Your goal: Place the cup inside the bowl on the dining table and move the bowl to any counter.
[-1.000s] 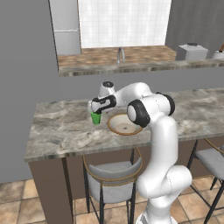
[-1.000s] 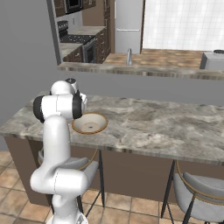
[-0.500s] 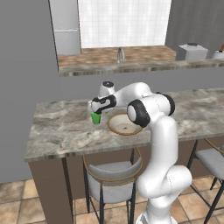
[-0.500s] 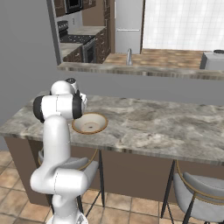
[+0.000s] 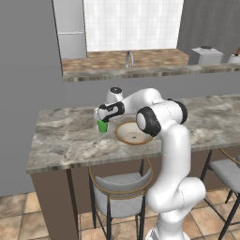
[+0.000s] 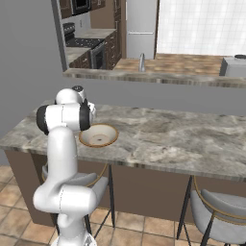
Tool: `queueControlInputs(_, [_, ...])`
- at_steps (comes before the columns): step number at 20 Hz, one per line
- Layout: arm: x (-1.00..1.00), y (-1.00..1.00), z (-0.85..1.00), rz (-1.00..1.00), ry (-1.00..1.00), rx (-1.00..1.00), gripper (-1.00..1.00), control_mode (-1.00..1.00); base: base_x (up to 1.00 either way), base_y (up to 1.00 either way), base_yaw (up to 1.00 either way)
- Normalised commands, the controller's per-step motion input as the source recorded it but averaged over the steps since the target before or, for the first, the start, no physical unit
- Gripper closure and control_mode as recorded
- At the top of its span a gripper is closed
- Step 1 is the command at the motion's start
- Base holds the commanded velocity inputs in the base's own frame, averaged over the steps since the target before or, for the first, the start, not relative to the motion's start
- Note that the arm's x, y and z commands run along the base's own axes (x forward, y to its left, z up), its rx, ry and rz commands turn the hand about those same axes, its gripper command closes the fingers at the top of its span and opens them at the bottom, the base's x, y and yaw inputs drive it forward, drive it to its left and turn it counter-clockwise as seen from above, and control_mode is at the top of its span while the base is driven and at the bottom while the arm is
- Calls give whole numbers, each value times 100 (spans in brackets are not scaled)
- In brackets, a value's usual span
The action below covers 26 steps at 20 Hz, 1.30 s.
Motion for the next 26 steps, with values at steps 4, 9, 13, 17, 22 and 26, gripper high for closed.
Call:
queueControlInputs(4, [0,0,0,0,0,0,100,-100,0,0,0])
queueControlInputs(9, [0,0,0,0,0,0,100,-100,0,0,0])
queueControlInputs(13, [0,0,7,0,0,0,100,-100,0,0,0])
queueControlInputs(17, [-3,0,25,0,0,0,100,-100,0,0,0])
queueControlInputs(22, [-9,0,29,0,0,0,100,-100,0,0,0])
queueControlInputs(26, [-20,-1,27,0,0,0,100,-100,0,0,0])
